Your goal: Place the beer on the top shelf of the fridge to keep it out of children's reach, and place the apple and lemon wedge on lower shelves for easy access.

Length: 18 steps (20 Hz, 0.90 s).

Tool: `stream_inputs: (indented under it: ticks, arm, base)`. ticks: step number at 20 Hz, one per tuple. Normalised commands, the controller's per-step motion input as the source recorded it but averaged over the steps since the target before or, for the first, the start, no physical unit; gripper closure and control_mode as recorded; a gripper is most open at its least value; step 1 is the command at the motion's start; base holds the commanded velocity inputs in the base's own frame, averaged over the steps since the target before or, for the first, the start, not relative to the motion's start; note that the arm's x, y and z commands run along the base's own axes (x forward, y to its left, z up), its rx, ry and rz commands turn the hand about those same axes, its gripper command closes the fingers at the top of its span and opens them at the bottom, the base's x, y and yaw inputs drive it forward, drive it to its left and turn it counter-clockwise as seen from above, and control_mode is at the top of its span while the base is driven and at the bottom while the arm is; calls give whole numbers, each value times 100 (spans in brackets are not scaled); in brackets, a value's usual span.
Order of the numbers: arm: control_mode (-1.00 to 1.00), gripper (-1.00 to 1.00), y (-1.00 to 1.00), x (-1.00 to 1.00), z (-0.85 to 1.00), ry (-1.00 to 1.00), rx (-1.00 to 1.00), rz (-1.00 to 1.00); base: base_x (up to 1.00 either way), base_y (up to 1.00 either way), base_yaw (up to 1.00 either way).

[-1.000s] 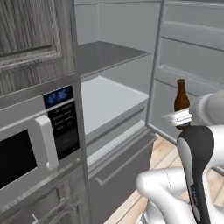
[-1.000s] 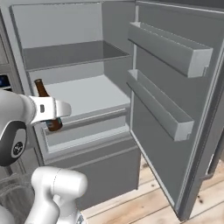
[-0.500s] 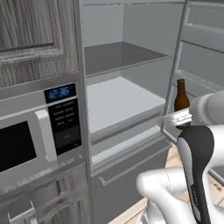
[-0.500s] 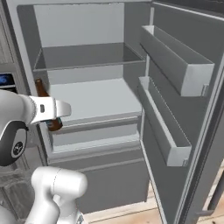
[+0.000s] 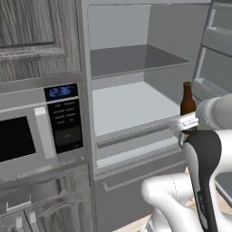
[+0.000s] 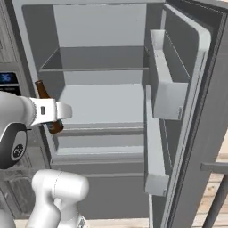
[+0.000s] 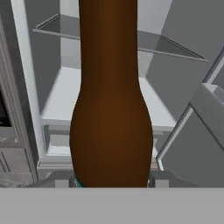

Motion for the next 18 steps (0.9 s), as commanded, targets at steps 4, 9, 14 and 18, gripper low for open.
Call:
stream_inputs:
  ticks: [4, 9, 14, 18]
  arm:
    - [100, 100, 0, 0, 0, 0, 0, 0]
    - [100, 100, 0, 0, 0, 0, 0, 0]
    - [100, 100, 0, 0, 0, 0, 0, 0]
    - [100, 100, 0, 0, 0, 0, 0, 0]
  base:
    - [27, -42, 35]
    - [27, -37, 32]
    - [24, -39, 28]
    - [21, -26, 15]
